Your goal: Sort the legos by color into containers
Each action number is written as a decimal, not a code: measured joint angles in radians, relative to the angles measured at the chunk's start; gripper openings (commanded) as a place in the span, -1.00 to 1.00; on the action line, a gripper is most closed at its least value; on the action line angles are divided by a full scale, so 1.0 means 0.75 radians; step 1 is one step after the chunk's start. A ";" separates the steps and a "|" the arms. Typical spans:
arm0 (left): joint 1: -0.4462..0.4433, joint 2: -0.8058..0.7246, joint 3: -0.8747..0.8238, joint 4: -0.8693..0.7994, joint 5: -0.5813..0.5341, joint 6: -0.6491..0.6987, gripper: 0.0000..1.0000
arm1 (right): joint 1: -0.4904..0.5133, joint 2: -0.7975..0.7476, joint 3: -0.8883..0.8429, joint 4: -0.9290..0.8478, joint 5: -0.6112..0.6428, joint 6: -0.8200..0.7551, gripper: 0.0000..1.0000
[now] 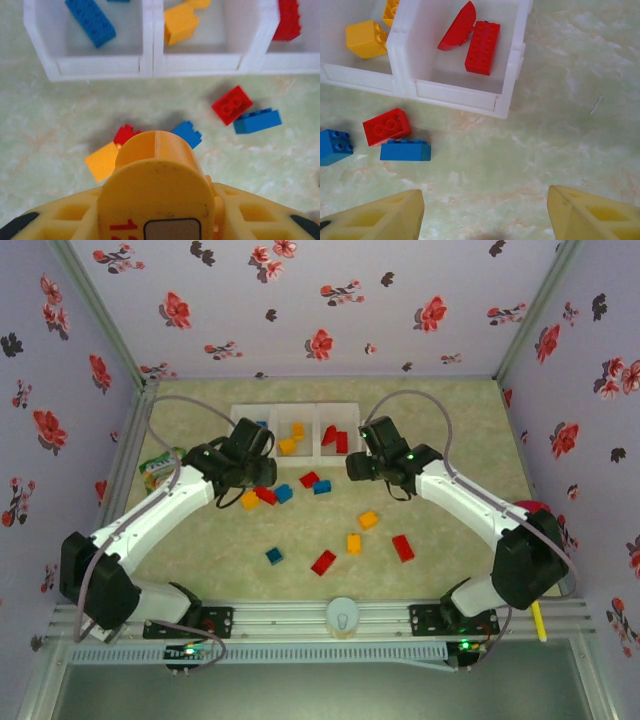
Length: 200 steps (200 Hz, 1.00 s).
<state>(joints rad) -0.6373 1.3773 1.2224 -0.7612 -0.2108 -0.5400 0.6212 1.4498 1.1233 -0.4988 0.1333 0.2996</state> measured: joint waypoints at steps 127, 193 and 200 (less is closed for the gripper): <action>0.135 0.690 0.605 0.239 0.036 0.271 -0.44 | 0.119 -0.091 -0.211 0.011 0.083 0.151 0.28; 0.211 0.958 0.803 0.308 0.098 0.309 0.17 | 0.171 -0.083 -0.211 0.043 0.103 0.175 0.29; 0.215 0.963 0.804 0.308 0.102 0.314 0.22 | 0.177 -0.080 -0.211 0.046 0.103 0.175 0.29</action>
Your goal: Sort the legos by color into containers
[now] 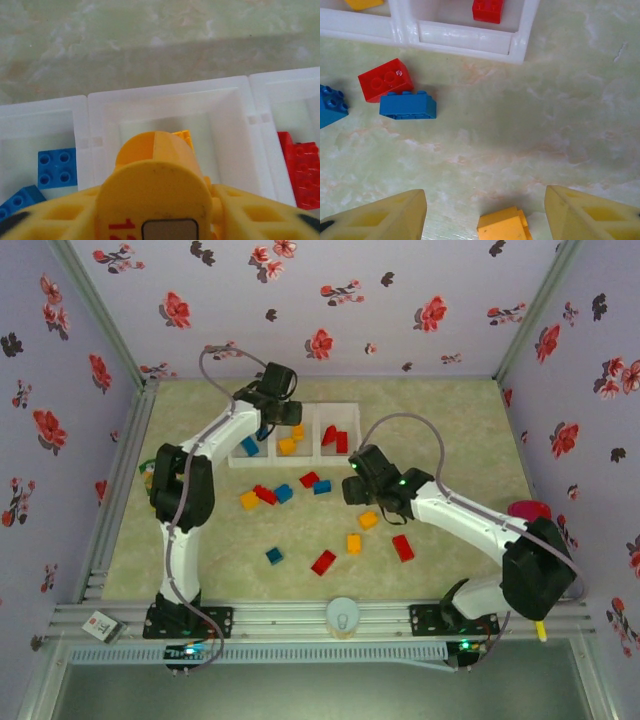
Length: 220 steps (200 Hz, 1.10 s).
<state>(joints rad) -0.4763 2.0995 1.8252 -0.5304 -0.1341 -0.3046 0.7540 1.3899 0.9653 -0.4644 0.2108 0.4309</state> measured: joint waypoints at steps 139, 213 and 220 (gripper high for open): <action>-0.008 -0.883 -0.730 0.116 0.047 -0.080 0.50 | 0.077 0.392 0.171 0.148 -0.012 -0.006 0.62; -0.077 -1.137 -1.026 0.108 0.065 -0.161 0.55 | 0.083 0.590 0.334 0.165 -0.006 -0.017 0.68; -0.077 -1.144 -1.027 0.104 0.065 -0.162 0.55 | 0.083 0.611 0.349 0.166 -0.006 -0.020 0.68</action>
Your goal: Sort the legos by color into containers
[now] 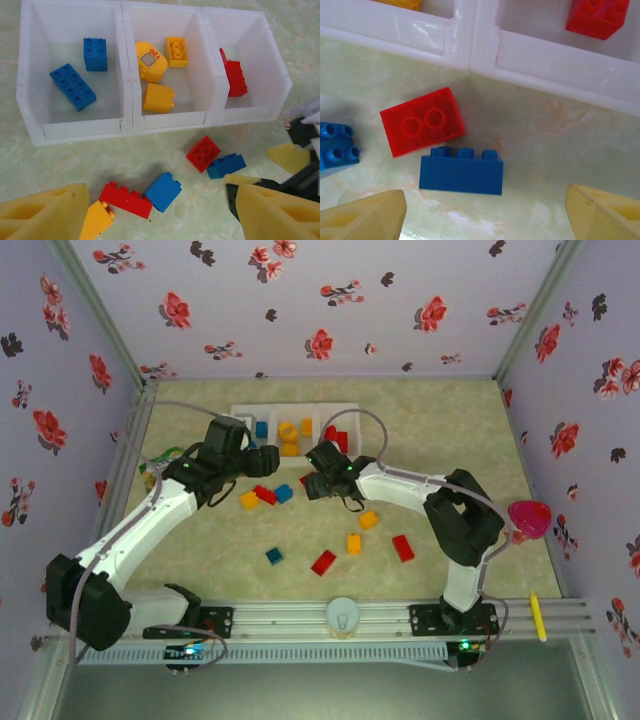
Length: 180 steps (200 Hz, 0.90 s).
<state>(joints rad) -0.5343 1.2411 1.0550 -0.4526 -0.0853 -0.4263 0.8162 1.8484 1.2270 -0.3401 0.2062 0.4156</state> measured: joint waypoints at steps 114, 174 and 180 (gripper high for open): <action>-0.001 -0.028 0.000 -0.030 0.000 -0.003 0.56 | 0.001 0.146 0.106 0.000 0.000 -0.029 0.43; -0.001 -0.028 -0.001 -0.030 0.000 -0.003 0.56 | 0.001 0.191 0.122 -0.001 0.000 -0.029 0.19; -0.001 -0.029 -0.002 -0.030 0.000 -0.003 0.56 | 0.001 0.191 0.122 -0.001 0.000 -0.029 0.16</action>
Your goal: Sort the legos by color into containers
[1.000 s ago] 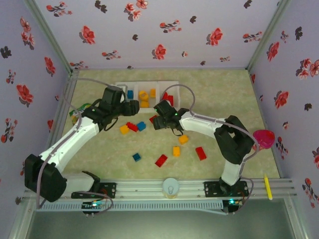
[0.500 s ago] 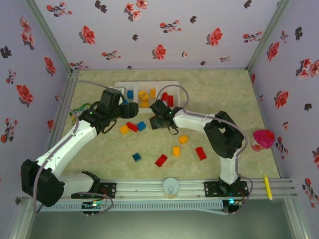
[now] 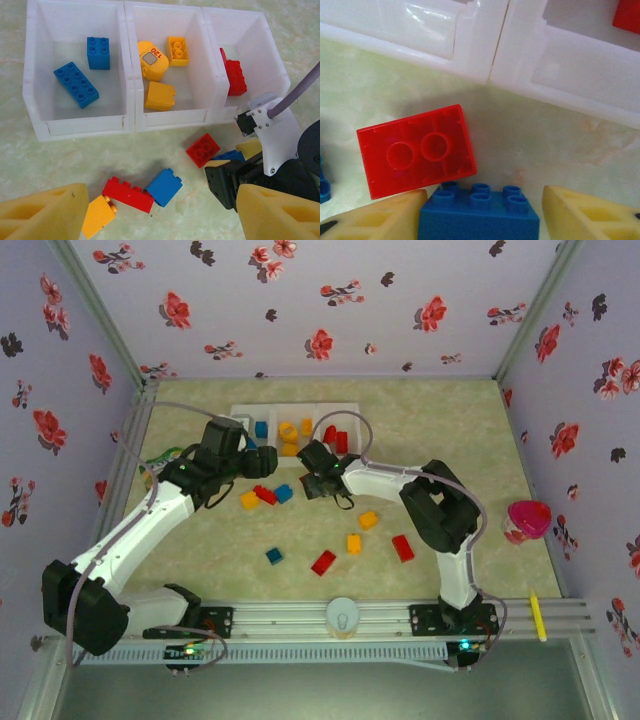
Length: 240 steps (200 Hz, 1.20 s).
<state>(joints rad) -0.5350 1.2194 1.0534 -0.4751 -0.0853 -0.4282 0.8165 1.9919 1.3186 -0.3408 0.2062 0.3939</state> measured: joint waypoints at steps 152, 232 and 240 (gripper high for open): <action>-0.068 -0.099 -0.037 -0.018 0.000 -0.025 0.55 | 0.008 -0.227 0.002 -0.066 -0.022 -0.027 -0.15; -0.100 -0.310 -0.126 -0.122 -0.017 -0.091 0.55 | 0.017 -0.160 0.395 -0.069 -0.133 -0.108 -0.16; -0.101 -0.321 -0.128 -0.132 -0.022 -0.095 0.55 | 0.017 -0.129 0.458 -0.066 -0.145 -0.118 -0.17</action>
<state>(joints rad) -0.6109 0.9787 0.9573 -0.5739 -0.1017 -0.4995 0.8295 1.8954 1.6623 -0.3904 0.0975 0.3054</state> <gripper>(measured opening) 0.776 0.479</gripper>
